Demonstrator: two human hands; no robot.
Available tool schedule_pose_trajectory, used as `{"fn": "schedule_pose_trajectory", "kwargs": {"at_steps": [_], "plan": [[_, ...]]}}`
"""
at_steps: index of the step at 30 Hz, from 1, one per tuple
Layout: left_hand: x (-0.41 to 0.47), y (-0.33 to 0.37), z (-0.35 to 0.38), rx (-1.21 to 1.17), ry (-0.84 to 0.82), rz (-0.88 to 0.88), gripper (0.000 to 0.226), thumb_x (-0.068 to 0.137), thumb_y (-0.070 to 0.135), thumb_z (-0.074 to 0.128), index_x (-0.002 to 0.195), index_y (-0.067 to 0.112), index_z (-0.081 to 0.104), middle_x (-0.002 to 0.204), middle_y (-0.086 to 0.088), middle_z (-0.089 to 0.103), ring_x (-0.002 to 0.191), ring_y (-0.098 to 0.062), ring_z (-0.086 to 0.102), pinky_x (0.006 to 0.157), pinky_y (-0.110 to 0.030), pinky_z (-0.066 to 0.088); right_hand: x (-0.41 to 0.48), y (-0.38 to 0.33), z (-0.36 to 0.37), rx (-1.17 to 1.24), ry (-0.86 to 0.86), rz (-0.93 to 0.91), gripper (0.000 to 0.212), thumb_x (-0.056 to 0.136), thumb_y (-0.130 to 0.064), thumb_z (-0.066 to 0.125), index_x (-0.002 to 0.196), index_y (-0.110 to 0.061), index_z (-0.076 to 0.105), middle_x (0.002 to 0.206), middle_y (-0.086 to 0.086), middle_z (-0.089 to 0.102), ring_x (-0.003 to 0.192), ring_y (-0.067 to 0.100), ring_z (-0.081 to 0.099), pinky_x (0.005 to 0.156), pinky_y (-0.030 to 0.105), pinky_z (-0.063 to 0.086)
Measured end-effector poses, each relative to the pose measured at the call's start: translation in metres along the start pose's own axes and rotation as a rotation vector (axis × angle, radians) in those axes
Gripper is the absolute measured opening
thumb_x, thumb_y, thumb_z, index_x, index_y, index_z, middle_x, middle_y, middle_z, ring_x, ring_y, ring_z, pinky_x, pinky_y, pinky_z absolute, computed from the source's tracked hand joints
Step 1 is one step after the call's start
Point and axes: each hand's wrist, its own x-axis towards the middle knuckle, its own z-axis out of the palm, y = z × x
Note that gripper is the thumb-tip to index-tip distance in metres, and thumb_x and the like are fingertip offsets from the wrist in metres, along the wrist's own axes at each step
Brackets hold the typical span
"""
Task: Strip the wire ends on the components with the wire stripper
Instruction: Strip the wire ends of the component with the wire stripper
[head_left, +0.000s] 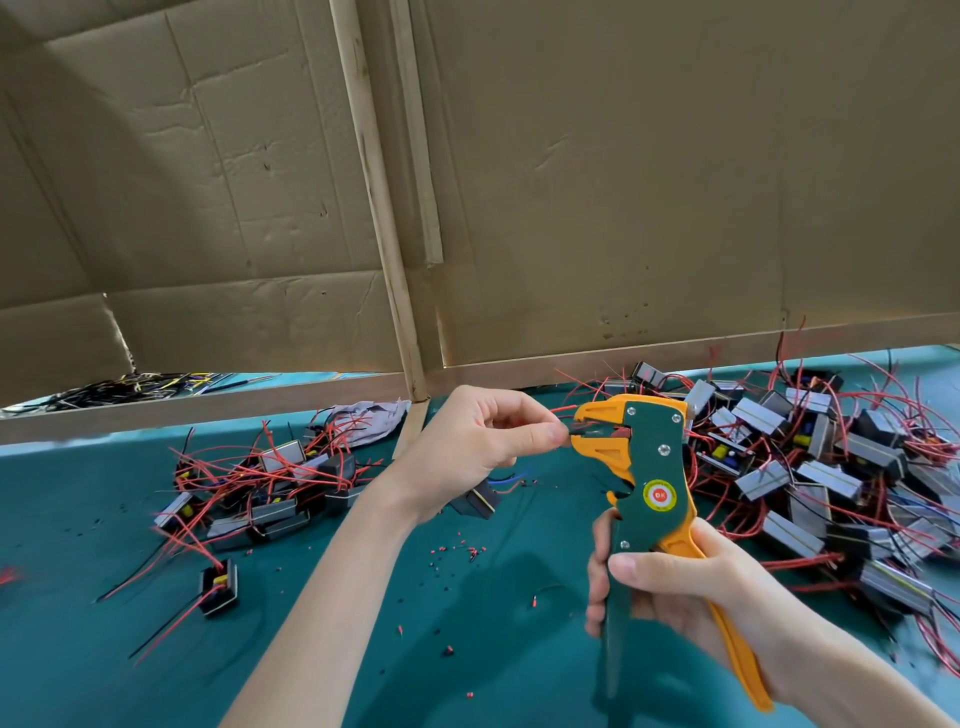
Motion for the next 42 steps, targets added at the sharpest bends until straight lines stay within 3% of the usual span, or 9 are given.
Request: {"fn": "schedule_pose_trajectory", "kwargs": {"at_steps": [5, 8, 13, 19, 25, 30, 34, 37, 42], "plan": [[-0.003, 0.005, 0.001, 0.018, -0.004, -0.007, 0.015, 0.087, 0.015, 0.068, 0.072, 0.018, 0.070, 0.052, 0.016, 0.053, 0.048, -0.002, 0.036, 0.046, -0.007, 0.031, -0.001, -0.001, 0.001, -0.013, 0.031, -0.016, 0.012, 0.064, -0.003, 0.073, 0.073, 0.000, 0.066, 0.069, 0.030, 0.056, 0.062, 0.041, 0.060, 0.061, 0.047, 0.054], [-0.005, 0.008, 0.001, 0.013, -0.021, -0.036, 0.012, 0.088, 0.015, 0.066, 0.076, 0.015, 0.069, 0.046, 0.017, 0.047, 0.045, -0.001, 0.036, 0.040, -0.009, 0.034, -0.002, -0.001, 0.000, -0.036, 0.034, -0.015, 0.024, 0.057, -0.009, 0.079, 0.073, 0.001, 0.065, 0.069, 0.030, 0.056, 0.062, 0.041, 0.059, 0.061, 0.046, 0.054], [-0.007, 0.008, -0.003, 0.046, -0.034, -0.050, 0.008, 0.087, 0.017, 0.068, 0.080, 0.014, 0.071, 0.047, 0.016, 0.045, 0.059, -0.012, 0.035, 0.041, -0.015, 0.037, -0.004, -0.001, -0.003, -0.091, -0.019, -0.013, 0.031, 0.059, -0.018, 0.087, 0.074, -0.003, 0.064, 0.067, 0.027, 0.056, 0.060, 0.038, 0.058, 0.060, 0.044, 0.053], [-0.006, 0.005, -0.007, 0.062, -0.087, -0.021, 0.005, 0.088, 0.009, 0.066, 0.085, 0.007, 0.069, 0.050, 0.020, 0.055, 0.047, 0.006, 0.048, 0.043, -0.006, 0.040, -0.004, 0.002, -0.005, -0.143, 0.010, 0.032, 0.045, 0.051, -0.034, 0.095, 0.072, -0.007, 0.065, 0.057, 0.022, 0.054, 0.049, 0.032, 0.055, 0.053, 0.038, 0.052], [-0.003, -0.001, -0.007, 0.066, -0.086, -0.050, 0.006, 0.088, 0.013, 0.067, 0.084, 0.013, 0.071, 0.058, 0.017, 0.057, 0.053, 0.003, 0.044, 0.050, -0.009, 0.037, -0.003, 0.015, 0.002, -0.201, 0.205, 0.024, 0.047, 0.052, -0.042, 0.087, 0.053, -0.007, 0.056, 0.045, 0.017, 0.048, 0.035, 0.026, 0.048, 0.041, 0.028, 0.044], [0.001, -0.007, -0.004, 0.089, -0.052, -0.089, 0.011, 0.090, 0.017, 0.065, 0.082, 0.017, 0.072, 0.068, 0.003, 0.055, 0.059, -0.003, 0.041, 0.055, -0.012, 0.036, 0.000, 0.010, 0.003, -0.006, 0.118, 0.044, 0.028, 0.051, -0.018, 0.084, 0.069, -0.004, 0.069, 0.064, 0.025, 0.058, 0.055, 0.036, 0.061, 0.055, 0.041, 0.055], [0.003, -0.011, -0.010, 0.140, 0.005, -0.070, 0.012, 0.090, 0.017, 0.066, 0.080, 0.019, 0.073, 0.073, 0.003, 0.065, 0.061, 0.000, 0.050, 0.061, -0.014, 0.041, 0.004, 0.007, 0.001, 0.094, 0.100, 0.052, 0.025, 0.059, 0.004, 0.069, 0.083, 0.007, 0.063, 0.074, 0.031, 0.059, 0.065, 0.043, 0.063, 0.062, 0.048, 0.057], [0.004, -0.009, -0.015, 0.167, 0.068, -0.034, 0.009, 0.089, 0.015, 0.067, 0.082, 0.015, 0.073, 0.081, 0.007, 0.072, 0.073, 0.001, 0.059, 0.074, -0.012, 0.046, 0.005, 0.006, -0.002, 0.098, 0.111, 0.058, 0.024, 0.060, 0.004, 0.067, 0.084, 0.007, 0.062, 0.074, 0.031, 0.059, 0.065, 0.043, 0.063, 0.062, 0.048, 0.057], [0.014, 0.007, -0.010, 0.280, 0.296, 0.162, 0.010, 0.088, 0.014, 0.068, 0.080, 0.019, 0.072, 0.082, -0.004, 0.068, 0.066, -0.006, 0.049, 0.066, -0.017, 0.039, 0.008, 0.012, -0.008, 0.086, 0.128, 0.120, 0.038, 0.053, -0.003, 0.077, 0.087, 0.005, 0.063, 0.078, 0.029, 0.062, 0.069, 0.042, 0.065, 0.065, 0.046, 0.057]]}}
